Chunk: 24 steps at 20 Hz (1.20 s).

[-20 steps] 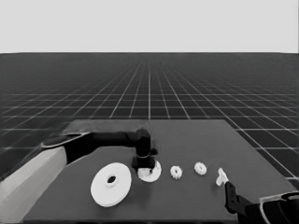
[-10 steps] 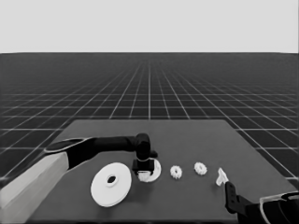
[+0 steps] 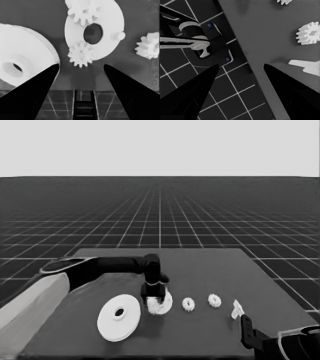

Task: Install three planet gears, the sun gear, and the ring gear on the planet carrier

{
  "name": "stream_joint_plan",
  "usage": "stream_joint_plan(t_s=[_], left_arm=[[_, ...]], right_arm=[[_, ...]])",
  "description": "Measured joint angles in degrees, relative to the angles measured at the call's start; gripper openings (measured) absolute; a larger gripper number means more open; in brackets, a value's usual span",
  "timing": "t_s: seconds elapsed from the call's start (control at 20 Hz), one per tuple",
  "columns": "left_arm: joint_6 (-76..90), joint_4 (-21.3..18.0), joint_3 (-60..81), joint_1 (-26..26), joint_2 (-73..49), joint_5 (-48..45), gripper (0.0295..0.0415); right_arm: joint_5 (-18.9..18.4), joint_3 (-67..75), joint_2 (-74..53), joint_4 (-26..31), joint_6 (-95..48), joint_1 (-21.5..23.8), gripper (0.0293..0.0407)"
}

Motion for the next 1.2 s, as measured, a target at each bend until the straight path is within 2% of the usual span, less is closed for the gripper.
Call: stream_joint_plan(t_s=[0.15, 0.4, 0.45, 0.5, 0.55, 0.6, 0.7, 0.9, 0.95, 1.0, 1.05, 1.2], left_arm=[[-0.8, -2.87, 1.01, -2.99, -0.13, 0.21, 0.0385], [-0.9, -3.57, 1.14, -3.62, -0.15, 0.22, 0.0385], [26.81, -0.75, 22.39, -9.67, -15.41, -20.26, 0.0408], [55.38, 0.97, 36.83, -15.72, -36.86, -32.75, 0.041], [76.44, 1.97, 45.34, -19.16, -50.11, -40.07, 0.0402], [88.84, 2.54, 50.46, -21.11, -57.62, -44.39, 0.0394], [100.41, 3.08, 55.27, -22.9, -64.4, -48.43, 0.0386], [105.81, 3.33, 57.49, -23.75, -67.43, -50.31, 0.0385], [106.11, 3.35, 57.61, -23.79, -67.59, -50.41, 0.0385], [106.29, 3.36, 57.68, -23.82, -67.68, -50.47, 0.0385], [106.39, 3.36, 57.72, -23.84, -67.74, -50.51, 0.0385], [106.51, 3.37, 57.77, -23.86, -67.8, -50.55, 0.0385]], right_arm=[[0.0, 0.0, 0.0, 0.0, 0.0, 0.0, 0.0385], [0.0, 0.0, 0.0, 0.0, 0.0, 0.0, 0.0385], [0.0, 0.0, 0.0, 0.0, 0.0, 0.0, 0.0385], [0.0, 0.0, 0.0, 0.0, 0.0, 0.0, 0.0385], [0.0, 0.0, 0.0, 0.0, 0.0, 0.0, 0.0385], [0.0, 0.0, 0.0, 0.0, 0.0, 0.0, 0.0385], [0.0, 0.0, 0.0, 0.0, 0.0, 0.0, 0.0385], [0.0, 0.0, 0.0, 0.0, 0.0, 0.0, 0.0385], [-20.95, -8.36, 18.39, 11.11, 27.71, 14.66, 0.0395], [-24.2, -21.92, 34.47, 19.64, 46.96, 19.2, 0.0393], [-22.67, -32.94, 41.32, 23.66, 53.46, 20.11, 0.0389], [-20.4, -47.97, 48.32, 27.98, 57.97, 20.33, 0.0385]])
